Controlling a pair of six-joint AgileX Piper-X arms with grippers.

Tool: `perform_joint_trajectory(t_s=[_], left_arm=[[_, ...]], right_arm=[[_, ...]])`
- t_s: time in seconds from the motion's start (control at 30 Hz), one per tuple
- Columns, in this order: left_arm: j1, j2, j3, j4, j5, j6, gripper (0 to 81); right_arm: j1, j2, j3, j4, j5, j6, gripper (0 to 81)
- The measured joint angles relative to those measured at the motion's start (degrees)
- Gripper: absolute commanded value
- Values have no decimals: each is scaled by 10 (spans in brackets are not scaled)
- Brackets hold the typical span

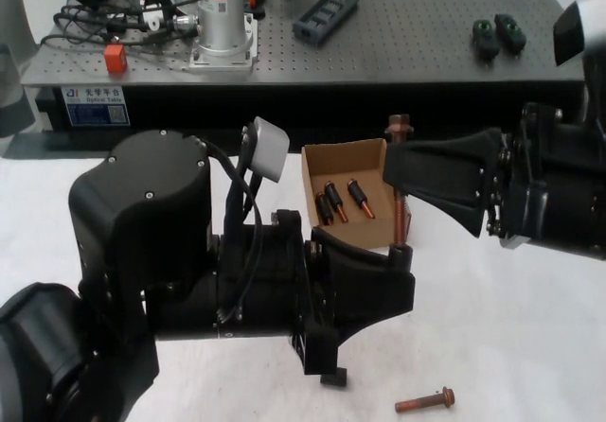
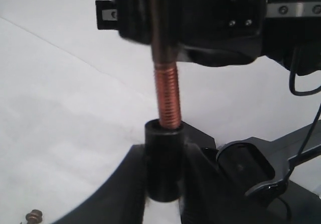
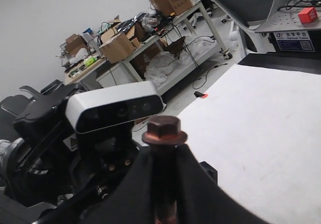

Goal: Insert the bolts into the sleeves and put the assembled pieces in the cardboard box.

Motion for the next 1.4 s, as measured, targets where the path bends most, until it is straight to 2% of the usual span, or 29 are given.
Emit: perform_joint_trajectory(t_s=[0.27, 0.47, 0.53, 0.57, 0.7, 0.73, 0.77, 0.87, 0.93, 0.97, 1.07, 1.1, 1.17, 1.2, 1.3, 1.4], left_arm=[[0, 0, 2, -24, -7, 0, 6], [-2, 0, 2, -36, -69, -5, 6], [-2, 0, 2, -37, -76, 3, 6], [-2, 0, 2, -37, -78, 9, 6], [-2, 0, 2, -38, -95, 46, 6], [-2, 0, 2, -39, -101, 53, 6], [-2, 0, 2, -39, -109, 60, 6], [-2, 0, 2, -39, -125, 73, 6], [-2, 0, 2, -39, -146, 85, 6], [-2, 0, 2, -39, -159, 90, 6], [-2, 0, 2, -39, -191, 101, 6], [-2, 0, 2, -39, -209, 106, 6], [-2, 0, 2, -39, -239, 119, 6], [-2, 0, 2, -39, -241, 120, 6], [-2, 0, 2, -39, -281, 154, 6], [3, 0, 2, -39, -320, 187, 6]], right_arm=[[2, 0, 0, 9, 11, -13, 38], [2, 0, 0, 15, 14, -16, 38], [2, 0, 0, 17, 18, -19, 14], [2, 0, 0, 18, 18, -19, 27], [2, 0, 0, 21, 24, -20, 343], [2, 0, 0, 20, 25, -22, 407], [2, 0, 0, 20, 26, -23, 429], [2, 0, 0, 23, 26, -29, 389], [2, 0, 0, 24, 23, -29, 312], [-1, 0, 0, 24, 23, -29, 253], [-25, 0, 0, 26, 19, 0, 11], [-35, 0, 0, 28, 17, 24, 43], [-66, 0, -3, 41, 16, 88, 43], [-81, 0, -3, 49, 15, 152, 43], [-143, 0, -3, 76, 15, 239, 43], [-179, 6, -3, 77, 10, 283, 43]])
